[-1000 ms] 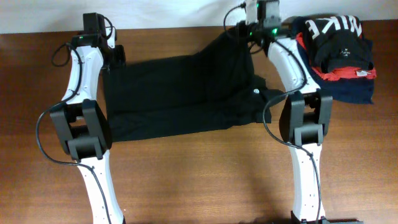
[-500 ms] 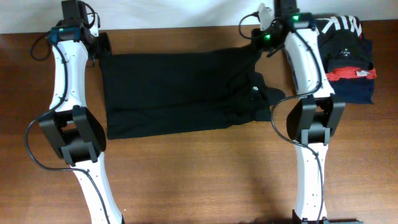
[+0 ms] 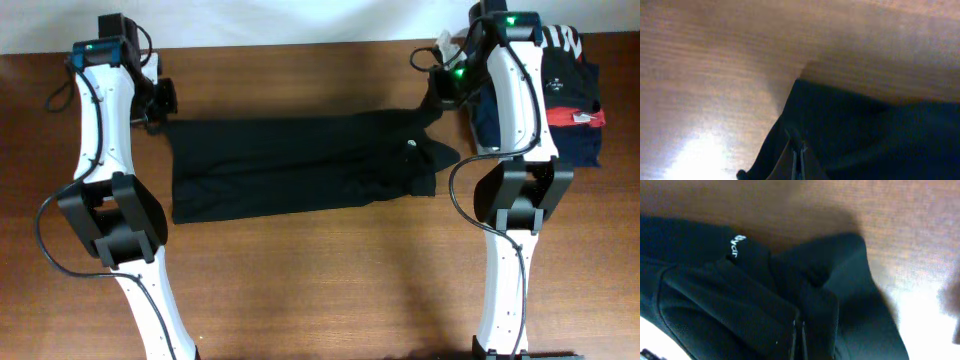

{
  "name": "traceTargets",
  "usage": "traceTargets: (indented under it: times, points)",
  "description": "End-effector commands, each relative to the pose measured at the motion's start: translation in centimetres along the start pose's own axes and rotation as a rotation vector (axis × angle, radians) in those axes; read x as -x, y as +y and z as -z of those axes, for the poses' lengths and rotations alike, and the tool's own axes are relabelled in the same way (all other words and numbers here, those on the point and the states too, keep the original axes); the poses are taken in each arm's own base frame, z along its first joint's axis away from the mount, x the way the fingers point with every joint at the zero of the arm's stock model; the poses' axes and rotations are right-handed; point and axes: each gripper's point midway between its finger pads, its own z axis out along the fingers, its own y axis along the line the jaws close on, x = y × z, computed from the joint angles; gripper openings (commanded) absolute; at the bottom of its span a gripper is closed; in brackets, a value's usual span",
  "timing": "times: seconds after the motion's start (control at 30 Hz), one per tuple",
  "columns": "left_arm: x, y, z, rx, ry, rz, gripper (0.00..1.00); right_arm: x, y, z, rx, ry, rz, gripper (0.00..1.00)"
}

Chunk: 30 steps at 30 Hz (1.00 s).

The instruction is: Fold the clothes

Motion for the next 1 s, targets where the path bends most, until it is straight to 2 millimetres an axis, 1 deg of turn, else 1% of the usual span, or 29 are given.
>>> traceTargets:
  times: [0.0, 0.1, 0.23, 0.27, 0.3, 0.33, 0.37, 0.4, 0.43, 0.47, 0.53, 0.57, 0.6, 0.73, 0.8, 0.87, 0.9, 0.97]
  points:
    - [-0.1, 1.3, 2.2, 0.047, -0.023, -0.008, 0.01, -0.8, -0.3, 2.3, -0.064, -0.006, 0.013, 0.04]
    - [-1.2, 1.4, 1.6, 0.050, 0.025, -0.007, 0.01, -2.1, -0.8, 2.0, -0.086, 0.052, -0.010, 0.04]
    - [-2.6, 1.7, 0.3, 0.066, 0.082, -0.007, 0.01, -2.7, -1.0, 1.3, -0.090, 0.084, -0.020, 0.05]
    - [-2.9, 1.7, 0.1, 0.066, 0.092, -0.007, 0.01, -2.8, -1.1, 1.2, -0.089, 0.090, -0.022, 0.11]
    - [-3.1, 1.8, -0.2, 0.066, 0.103, -0.007, 0.01, -3.0, -1.0, 0.9, -0.088, 0.100, -0.024, 0.20]
    - [-3.4, 1.8, -0.4, 0.066, 0.113, -0.006, 0.06, -3.1, -1.1, 0.7, -0.087, 0.110, -0.027, 0.28]
    - [-3.5, 1.8, -0.5, 0.066, 0.117, -0.006, 0.09, -3.3, -1.1, 0.5, -0.086, 0.117, -0.029, 0.38]
    - [-3.8, 1.8, -0.6, 0.066, 0.128, -0.006, 0.17, -3.5, -1.1, 0.3, -0.085, 0.128, -0.032, 0.45]
    - [-3.9, 1.8, -0.6, 0.066, 0.131, -0.006, 0.21, -3.6, -1.2, 0.2, -0.084, 0.132, -0.034, 0.46]
    - [-4.0, 1.8, -0.6, 0.070, 0.138, -0.007, 0.29, -3.6, -1.2, 0.1, -0.083, 0.136, -0.036, 0.48]
    - [-4.3, 2.2, -0.5, 0.092, 0.151, -0.008, 0.31, -3.7, -1.2, 0.1, -0.083, 0.136, -0.036, 0.49]
    - [-4.5, 2.5, -0.5, 0.103, 0.158, -0.008, 0.42, -3.6, -1.2, 0.2, -0.083, 0.135, -0.036, 0.49]
    - [-4.7, 2.7, -0.4, 0.108, 0.164, -0.005, 0.45, -3.6, -1.2, 0.3, -0.083, 0.133, -0.037, 0.49]
    - [-5.3, 2.9, -0.3, 0.078, 0.190, 0.014, 0.51, -3.5, -0.9, 0.8, -0.079, 0.121, -0.008, 0.49]
    - [-5.9, 3.0, -0.2, 0.062, 0.213, 0.015, 0.56, -3.5, -0.7, 1.0, -0.079, 0.115, -0.001, 0.49]
    - [-6.1, 2.2, -0.2, -0.008, 0.222, -0.046, 0.59, -3.5, -0.7, 1.1, -0.077, 0.113, 0.002, 0.53]
    - [-6.2, 1.5, -0.1, -0.064, 0.221, -0.105, 0.62, -3.4, -0.3, 1.0, -0.053, 0.111, 0.026, 0.54]
    - [-6.2, 1.2, -0.1, -0.087, 0.220, -0.136, 0.64, -3.1, 0.2, 1.0, -0.025, 0.096, 0.049, 0.57]
